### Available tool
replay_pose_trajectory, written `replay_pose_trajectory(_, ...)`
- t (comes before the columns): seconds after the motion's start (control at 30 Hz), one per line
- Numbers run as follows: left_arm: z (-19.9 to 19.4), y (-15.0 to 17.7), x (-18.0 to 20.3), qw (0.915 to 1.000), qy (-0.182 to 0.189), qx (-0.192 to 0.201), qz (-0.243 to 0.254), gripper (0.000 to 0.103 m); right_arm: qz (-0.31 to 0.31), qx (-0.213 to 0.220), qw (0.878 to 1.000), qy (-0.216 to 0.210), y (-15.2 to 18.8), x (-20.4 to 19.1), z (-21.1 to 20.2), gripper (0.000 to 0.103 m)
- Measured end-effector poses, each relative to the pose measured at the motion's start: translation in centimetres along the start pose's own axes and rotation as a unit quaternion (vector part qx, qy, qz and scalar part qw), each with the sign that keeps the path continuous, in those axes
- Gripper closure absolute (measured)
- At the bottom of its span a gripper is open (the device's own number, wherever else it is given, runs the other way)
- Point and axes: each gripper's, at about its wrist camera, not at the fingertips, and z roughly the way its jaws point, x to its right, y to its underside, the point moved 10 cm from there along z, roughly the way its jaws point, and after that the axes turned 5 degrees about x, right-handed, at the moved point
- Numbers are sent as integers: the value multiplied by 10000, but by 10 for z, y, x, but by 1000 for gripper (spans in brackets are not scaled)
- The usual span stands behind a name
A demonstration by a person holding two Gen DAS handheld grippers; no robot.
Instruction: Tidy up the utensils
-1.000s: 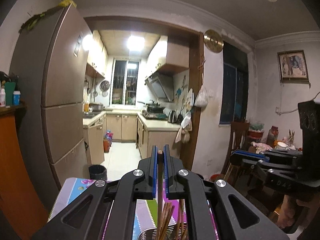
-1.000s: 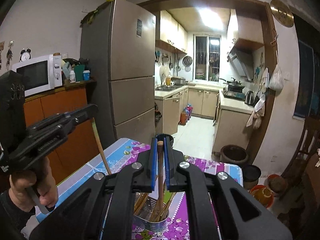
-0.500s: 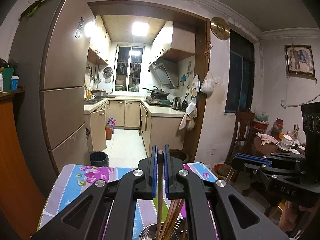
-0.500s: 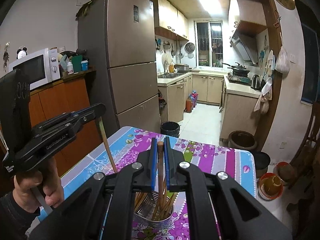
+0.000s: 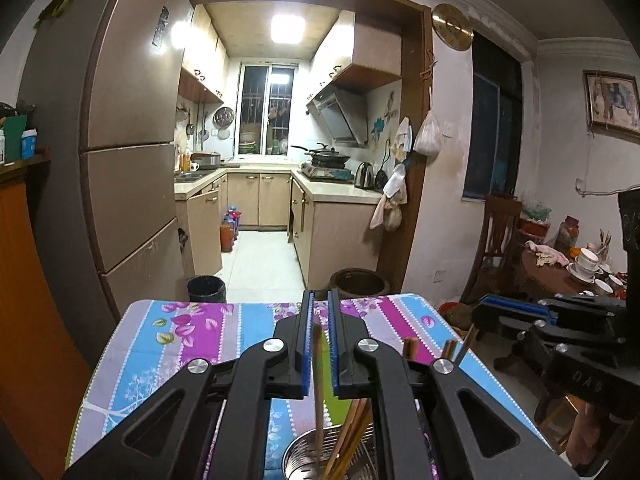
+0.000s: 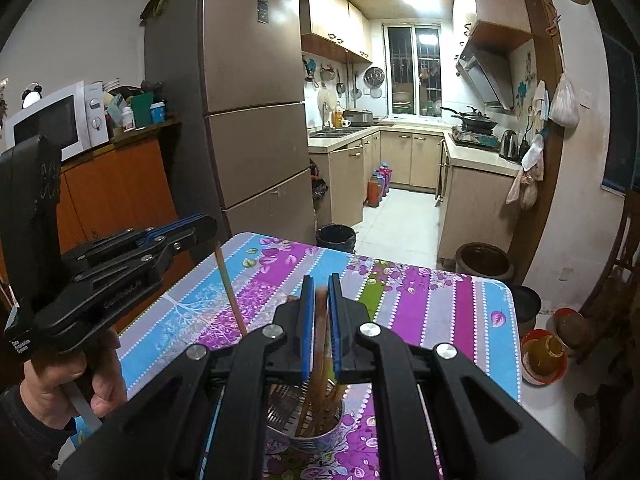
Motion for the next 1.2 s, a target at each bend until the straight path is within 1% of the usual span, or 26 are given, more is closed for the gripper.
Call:
replay_pose_trajectory(0.03,0,1,-2,10000,-26,4,-9,85,-17,12,10000,30,0,1,-1,89)
replay_pose_trajectory(0.07,-1,2,-4,10000,-54,14,-33,77,-65,45,9999,80,0,1,-2,84)
replay_pose_trajectory(0.1,-1,3,-6,9999,-77,17,-78,71,-92,74,9999,100,1,0,-3,71)
replay_pose_trajectory(0.13,-2,5,-8,9999,-106,18,-104,65,-114,112,9998,112,1,0,-5,56)
replay_pose_trajectory(0.17,-3,7,-11,9998,-152,21,-130,62,-137,159,9997,133,1,-1,-7,48)
replay_pose_trajectory(0.2,-5,9,-13,9997,-202,28,-144,53,-159,197,9996,156,2,-1,-8,45)
replay_pose_trajectory(0.23,-7,12,-13,9996,-239,52,-146,42,-195,233,9994,185,3,-1,-10,45)
replay_pose_trajectory(0.27,-11,14,-15,9995,-267,89,-143,35,-244,274,9991,222,3,-2,-12,44)
replay_pose_trajectory(0.3,-15,16,-16,9993,-311,144,-125,23,-289,333,9987,256,4,-3,-14,41)
replay_pose_trajectory(0.33,-21,18,-16,9991,-366,218,-82,16,-319,395,9983,276,5,-3,-17,36)
replay_pose_trajectory(0.37,-25,20,-16,9988,-411,268,-46,13,-364,517,9974,335,6,-4,-23,34)
replay_pose_trajectory(0.4,-31,23,-17,9984,-461,324,-4,7,-385,605,9967,385,7,-4,-27,31)
replay_pose_trajectory(0.43,-37,25,-17,9981,-489,375,26,5,-394,720,9957,440,8,-3,-33,26)
replay_pose_trajectory(0.47,-45,28,-18,9976,-522,448,46,5,-406,859,9941,521,11,-4,-40,22)
replay_pose_trajectory(0.53,-59,34,-18,9967,-590,547,77,5,-462,1065,9910,669,16,-5,-51,11)
replay_pose_trajectory(0.6,-76,40,-22,9950,-703,704,84,5,-507,1220,9883,761,21,-8,-60,6)
replay_pose_trajectory(0.77,-112,54,-31,9924,-808,926,-119,5,-478,1533,9820,998,38,-11,-86,6)
replay_pose_trajectory(0.9,-141,69,-29,9910,-809,1044,-210,5,-437,1702,9773,1181,54,-15,-108,6)
replay_pose_trajectory(1.03,-174,86,-22,9901,-778,1135,-272,5,-395,1749,9757,1258,74,-22,-127,6)
replay_pose_trajectory(1.13,-195,99,-16,9899,-721,1152,-393,5,-383,1681,9768,1274,92,-33,-141,6)
replay_pose_trajectory(1.2,-211,110,-8,9903,-655,1165,-380,5,-398,1683,9769,1258,105,-42,-153,6)
